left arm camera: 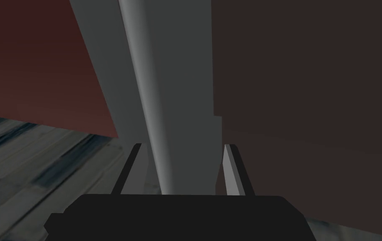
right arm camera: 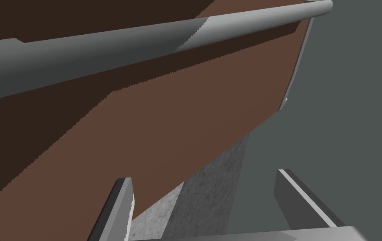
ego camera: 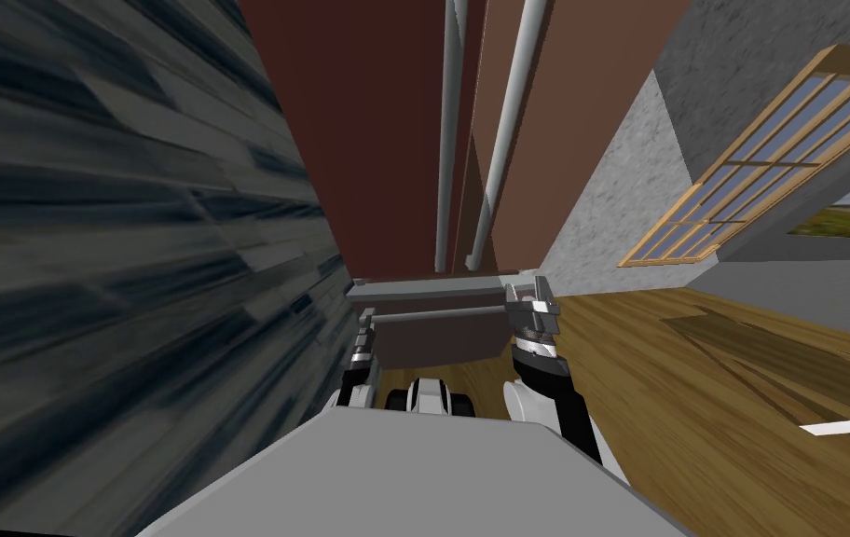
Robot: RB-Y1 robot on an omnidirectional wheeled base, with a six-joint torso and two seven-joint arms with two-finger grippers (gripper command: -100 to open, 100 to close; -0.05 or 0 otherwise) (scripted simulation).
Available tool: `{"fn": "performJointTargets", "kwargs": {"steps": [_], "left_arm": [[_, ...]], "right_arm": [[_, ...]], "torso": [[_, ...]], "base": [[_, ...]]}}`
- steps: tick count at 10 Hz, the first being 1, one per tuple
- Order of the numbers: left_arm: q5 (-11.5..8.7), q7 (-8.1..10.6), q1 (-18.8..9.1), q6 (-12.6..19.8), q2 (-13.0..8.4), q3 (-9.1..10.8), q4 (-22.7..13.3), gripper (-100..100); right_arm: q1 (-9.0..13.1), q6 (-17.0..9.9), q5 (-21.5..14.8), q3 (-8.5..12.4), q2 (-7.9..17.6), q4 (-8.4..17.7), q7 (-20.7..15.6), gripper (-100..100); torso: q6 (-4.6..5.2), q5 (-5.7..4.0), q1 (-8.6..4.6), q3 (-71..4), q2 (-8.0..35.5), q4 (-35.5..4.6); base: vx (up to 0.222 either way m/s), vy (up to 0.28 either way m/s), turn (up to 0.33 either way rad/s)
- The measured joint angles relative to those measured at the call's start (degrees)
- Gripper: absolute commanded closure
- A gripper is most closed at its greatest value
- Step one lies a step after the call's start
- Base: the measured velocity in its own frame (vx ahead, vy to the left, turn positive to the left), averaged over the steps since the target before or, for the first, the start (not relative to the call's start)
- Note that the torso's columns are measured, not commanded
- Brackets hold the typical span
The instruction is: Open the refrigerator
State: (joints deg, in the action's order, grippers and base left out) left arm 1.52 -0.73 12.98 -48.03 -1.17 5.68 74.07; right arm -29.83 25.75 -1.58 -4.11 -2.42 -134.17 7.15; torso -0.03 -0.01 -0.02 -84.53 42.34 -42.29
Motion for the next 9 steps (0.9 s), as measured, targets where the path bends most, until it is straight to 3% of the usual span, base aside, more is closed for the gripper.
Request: {"fn": "performJointTargets", "kwargs": {"steps": [7, 9], "left_arm": [[0.3, 0.51, 1.3, 1.1, -0.2, -0.64, 1.6, 100], [0.2, 0.17, -1.3, 0.8, 0.0, -0.96, -1.1, 100]], "right_arm": [[0.0, 0.0, 0.0, 0.0, 0.0, 0.0, 0.0, 0], [0.0, 0.0, 0.0, 0.0, 0.0, 0.0, 0.0, 0]], "torso": [[0.03, -0.07, 0.01, -0.1, -0.3, -0.1], [0.04, 0.01, 0.08, -0.2, -0.3, 0.0]], "base": [[-0.155, -0.024, 0.035], [-0.095, 0.006, 0.114]]}}
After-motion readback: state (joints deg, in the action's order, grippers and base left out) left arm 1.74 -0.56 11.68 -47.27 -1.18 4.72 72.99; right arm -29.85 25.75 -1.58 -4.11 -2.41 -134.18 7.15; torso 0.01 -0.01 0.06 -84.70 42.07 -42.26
